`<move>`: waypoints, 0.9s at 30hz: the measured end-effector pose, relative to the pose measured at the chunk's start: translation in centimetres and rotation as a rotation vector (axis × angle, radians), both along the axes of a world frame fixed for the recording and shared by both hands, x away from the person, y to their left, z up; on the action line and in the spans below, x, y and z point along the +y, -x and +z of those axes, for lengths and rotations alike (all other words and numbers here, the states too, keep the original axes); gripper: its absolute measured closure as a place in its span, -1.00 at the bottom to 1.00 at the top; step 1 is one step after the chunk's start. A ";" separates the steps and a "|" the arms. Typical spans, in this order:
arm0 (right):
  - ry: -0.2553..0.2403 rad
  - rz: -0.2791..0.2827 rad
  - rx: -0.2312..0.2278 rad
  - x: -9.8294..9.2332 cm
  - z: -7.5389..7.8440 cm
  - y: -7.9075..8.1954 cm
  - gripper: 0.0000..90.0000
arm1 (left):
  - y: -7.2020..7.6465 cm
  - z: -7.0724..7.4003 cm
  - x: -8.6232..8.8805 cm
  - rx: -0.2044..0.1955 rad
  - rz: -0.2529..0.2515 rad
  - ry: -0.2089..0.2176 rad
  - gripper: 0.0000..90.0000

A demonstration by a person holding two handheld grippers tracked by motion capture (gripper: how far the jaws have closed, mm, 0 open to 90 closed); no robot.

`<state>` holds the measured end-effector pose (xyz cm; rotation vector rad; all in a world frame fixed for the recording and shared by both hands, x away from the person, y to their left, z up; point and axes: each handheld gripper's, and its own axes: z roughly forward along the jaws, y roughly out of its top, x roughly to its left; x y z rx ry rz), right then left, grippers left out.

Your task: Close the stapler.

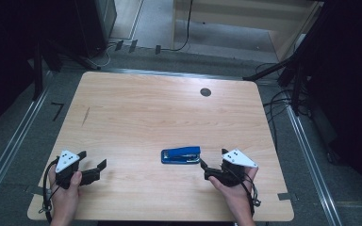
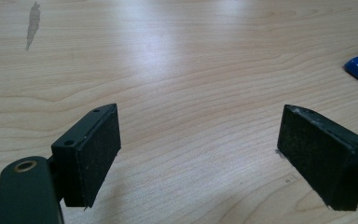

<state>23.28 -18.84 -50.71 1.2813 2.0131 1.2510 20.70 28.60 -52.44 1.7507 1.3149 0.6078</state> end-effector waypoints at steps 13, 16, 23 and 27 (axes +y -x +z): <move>-0.016 -0.040 0.017 -3.7 -0.1 0.7 -1.00 | 0.0 0.0 0.0 -0.001 -0.001 -0.001 -0.70; -0.018 -0.055 0.020 -4.6 -0.3 0.9 -1.00 | 0.0 0.0 0.0 -0.001 -0.001 -0.002 -0.70; -0.022 -0.089 0.031 -6.7 -0.6 1.3 -1.00 | 0.0 0.0 0.0 -0.001 -0.001 -0.003 -0.70; -0.023 -0.099 0.030 -8.0 -0.6 1.7 -1.00 | 0.0 0.0 0.0 -0.001 -0.001 -0.003 -0.70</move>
